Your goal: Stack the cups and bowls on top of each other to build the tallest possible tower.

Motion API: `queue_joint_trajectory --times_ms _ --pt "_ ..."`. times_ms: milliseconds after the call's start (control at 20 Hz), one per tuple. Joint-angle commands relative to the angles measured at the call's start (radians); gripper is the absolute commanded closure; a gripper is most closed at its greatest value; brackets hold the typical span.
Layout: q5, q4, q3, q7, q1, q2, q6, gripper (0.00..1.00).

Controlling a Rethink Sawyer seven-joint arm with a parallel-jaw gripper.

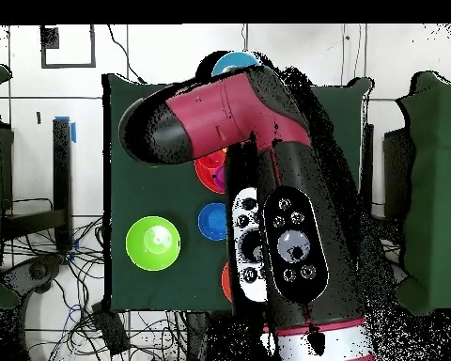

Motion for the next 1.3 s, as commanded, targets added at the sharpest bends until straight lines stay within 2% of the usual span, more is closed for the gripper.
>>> queue_joint_trajectory --times_ms 50,350,500,1100,1300 --pt "-0.097 0.002 0.043 -0.294 -0.015 0.077 0.045 1.00" --pt "-0.102 0.010 0.036 -0.280 -0.017 0.079 0.050 1.00" --pt "-0.075 0.004 0.034 -0.284 -0.022 0.091 0.121 1.00" --pt "-0.110 0.020 0.034 -0.284 -0.023 0.084 0.061 1.00" --pt "-0.101 0.025 0.045 -0.300 -0.032 0.089 0.063 1.00"
